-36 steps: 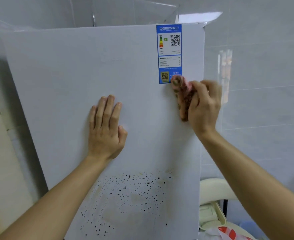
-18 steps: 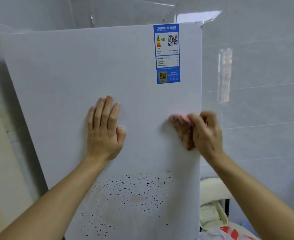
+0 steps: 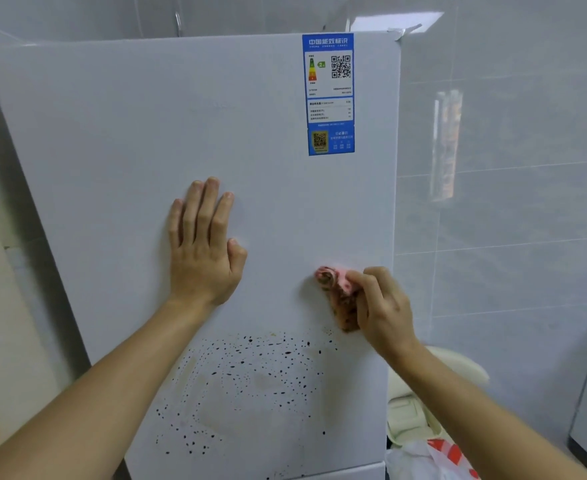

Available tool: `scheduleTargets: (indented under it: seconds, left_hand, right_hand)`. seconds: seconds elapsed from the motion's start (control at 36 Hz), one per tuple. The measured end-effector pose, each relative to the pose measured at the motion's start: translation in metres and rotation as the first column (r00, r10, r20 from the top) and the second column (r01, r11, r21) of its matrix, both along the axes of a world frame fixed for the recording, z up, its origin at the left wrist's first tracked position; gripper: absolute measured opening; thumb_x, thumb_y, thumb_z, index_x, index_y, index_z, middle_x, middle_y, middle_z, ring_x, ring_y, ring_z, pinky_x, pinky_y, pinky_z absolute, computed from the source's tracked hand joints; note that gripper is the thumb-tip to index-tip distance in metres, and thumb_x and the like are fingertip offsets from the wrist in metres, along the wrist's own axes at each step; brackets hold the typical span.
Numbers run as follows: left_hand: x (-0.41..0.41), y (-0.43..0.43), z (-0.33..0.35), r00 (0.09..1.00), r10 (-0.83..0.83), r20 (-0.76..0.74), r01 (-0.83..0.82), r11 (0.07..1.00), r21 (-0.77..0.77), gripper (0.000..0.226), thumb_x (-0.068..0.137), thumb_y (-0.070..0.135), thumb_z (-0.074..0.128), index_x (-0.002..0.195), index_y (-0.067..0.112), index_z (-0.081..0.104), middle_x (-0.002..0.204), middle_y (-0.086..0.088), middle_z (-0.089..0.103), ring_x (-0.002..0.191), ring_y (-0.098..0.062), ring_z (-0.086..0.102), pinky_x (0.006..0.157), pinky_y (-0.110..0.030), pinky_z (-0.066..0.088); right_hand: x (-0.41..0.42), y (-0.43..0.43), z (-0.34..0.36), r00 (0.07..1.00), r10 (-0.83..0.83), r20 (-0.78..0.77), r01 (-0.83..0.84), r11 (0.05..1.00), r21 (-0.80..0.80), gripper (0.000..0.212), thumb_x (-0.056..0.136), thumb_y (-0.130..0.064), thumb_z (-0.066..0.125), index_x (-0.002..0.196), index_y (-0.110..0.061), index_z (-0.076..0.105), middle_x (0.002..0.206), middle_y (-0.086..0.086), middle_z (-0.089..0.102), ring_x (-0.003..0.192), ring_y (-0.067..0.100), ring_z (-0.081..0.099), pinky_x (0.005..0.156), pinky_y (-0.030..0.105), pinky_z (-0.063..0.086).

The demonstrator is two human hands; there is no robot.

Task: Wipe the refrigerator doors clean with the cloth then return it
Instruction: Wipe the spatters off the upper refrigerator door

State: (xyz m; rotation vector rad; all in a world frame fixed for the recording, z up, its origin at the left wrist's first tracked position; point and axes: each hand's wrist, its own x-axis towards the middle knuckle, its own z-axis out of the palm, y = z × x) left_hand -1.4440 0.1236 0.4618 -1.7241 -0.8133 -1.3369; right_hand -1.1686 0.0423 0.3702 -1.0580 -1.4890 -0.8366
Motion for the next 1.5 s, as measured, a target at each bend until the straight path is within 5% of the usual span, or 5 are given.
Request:
scheduleTargets:
  seconds: [0.25, 0.58, 0.86, 1.06, 1.5]
  left_hand:
    - [0.017, -0.048, -0.002, 0.958, -0.279, -0.070, 0.244, 0.916, -0.320, 0.058, 0.095, 0.021, 0.044, 0.150, 0.002, 0.050, 0.163, -0.015, 0.041, 0.158, -0.030, 0.025, 0.133, -0.041, 0.006]
    - [0.009, -0.107, -0.011, 0.692, -0.464, 0.552, 0.681, 0.167, -0.713, 0.042, 0.097, 0.052, 0.067, 0.132, 0.029, 0.065, 0.122, 0.013, 0.074, 0.116, -0.004, 0.069, 0.101, -0.031, 0.056]
    - [-0.026, -0.090, -0.006, 0.603, -0.151, 0.783, 0.793, 0.008, -0.609, 0.029, 0.106, 0.026, 0.062, 0.078, 0.016, 0.065, 0.086, -0.011, 0.071, 0.082, -0.027, 0.071, 0.087, -0.042, 0.056]
    - [-0.037, -0.082, 0.004, 0.627, -0.139, 0.766, 0.777, 0.044, -0.628, 0.040, 0.106, 0.030, 0.061, 0.116, -0.008, 0.067, 0.120, -0.029, 0.070, 0.108, -0.040, 0.072, 0.110, -0.058, 0.050]
    - [-0.047, -0.113, -0.003, 0.819, -0.296, 0.491, 0.573, 0.469, -0.672, 0.016, 0.106, 0.034, 0.060, 0.107, 0.019, 0.067, 0.108, 0.009, 0.066, 0.096, -0.002, 0.062, 0.087, -0.017, 0.048]
  right_hand:
    - [-0.009, -0.038, 0.066, 0.720, 0.265, -0.641, -0.609, 0.685, -0.401, 0.017, 0.104, -0.016, 0.061, 0.098, -0.028, 0.072, 0.102, -0.001, 0.067, 0.089, 0.005, 0.064, 0.081, 0.019, 0.050]
    - [-0.083, -0.047, 0.067, 0.114, 0.250, -0.961, -0.954, 0.299, -0.036, 0.019, 0.100, -0.007, 0.063, 0.118, -0.006, 0.069, 0.112, 0.021, 0.076, 0.099, 0.036, 0.074, 0.093, 0.047, 0.060]
    - [-0.103, -0.039, 0.044, 0.201, 0.077, -0.977, -0.963, 0.201, -0.183, 0.032, 0.108, -0.012, 0.045, 0.105, -0.011, 0.077, 0.110, 0.014, 0.074, 0.093, 0.029, 0.071, 0.093, 0.046, 0.055]
    - [-0.114, -0.041, 0.046, 0.047, 0.137, -0.990, -0.997, 0.068, -0.038, 0.075, 0.095, -0.072, 0.035, 0.137, -0.017, 0.065, 0.139, 0.013, 0.067, 0.131, 0.028, 0.063, 0.109, 0.051, 0.050]
    - [-0.150, -0.052, 0.068, 0.073, 0.294, -0.953, -0.942, 0.334, 0.031, 0.016, 0.094, -0.023, 0.073, 0.097, -0.009, 0.079, 0.097, 0.015, 0.077, 0.079, 0.027, 0.075, 0.057, 0.028, 0.059]
